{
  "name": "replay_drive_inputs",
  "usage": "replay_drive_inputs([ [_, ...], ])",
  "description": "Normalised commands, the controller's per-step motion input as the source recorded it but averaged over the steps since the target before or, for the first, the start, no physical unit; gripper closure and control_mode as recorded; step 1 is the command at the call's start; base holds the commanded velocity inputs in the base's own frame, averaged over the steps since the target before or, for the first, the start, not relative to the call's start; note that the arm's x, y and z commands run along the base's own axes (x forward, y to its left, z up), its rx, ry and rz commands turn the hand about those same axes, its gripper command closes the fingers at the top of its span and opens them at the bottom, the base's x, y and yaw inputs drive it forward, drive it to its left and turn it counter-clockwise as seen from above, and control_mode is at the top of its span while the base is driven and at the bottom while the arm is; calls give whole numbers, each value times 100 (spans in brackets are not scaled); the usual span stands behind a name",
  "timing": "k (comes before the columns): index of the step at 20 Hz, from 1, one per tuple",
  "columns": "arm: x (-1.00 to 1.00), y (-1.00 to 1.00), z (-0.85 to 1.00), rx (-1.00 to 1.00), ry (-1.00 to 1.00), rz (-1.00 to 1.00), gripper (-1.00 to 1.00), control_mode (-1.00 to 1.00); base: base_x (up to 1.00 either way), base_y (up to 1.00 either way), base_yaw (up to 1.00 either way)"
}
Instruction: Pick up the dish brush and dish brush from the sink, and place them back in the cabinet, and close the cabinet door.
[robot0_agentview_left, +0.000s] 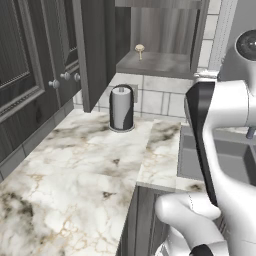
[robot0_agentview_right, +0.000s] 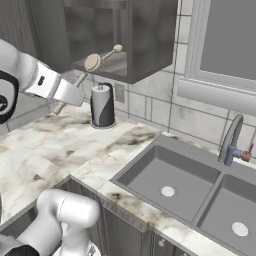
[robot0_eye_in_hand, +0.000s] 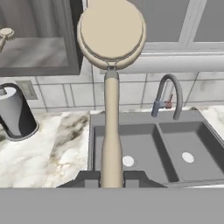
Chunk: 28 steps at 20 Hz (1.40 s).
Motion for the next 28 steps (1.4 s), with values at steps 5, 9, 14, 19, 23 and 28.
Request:
replay_drive_inputs([
  [5,-2,47,30,0,-7,1,100,-100,0,0,0],
  [9,0,43,16,0,-10,4,100,-100,0,0,0],
  [14,0,37,3,0,-15,5,100,-100,0,0,0],
  [19,0,24,0,0,-21,7,100,-100,0,0,0],
  [23,3,13,0,0,-23,7,100,-100,0,0,0],
  [28,15,1,0,0,-18,5,100,-100,0,0,0],
])
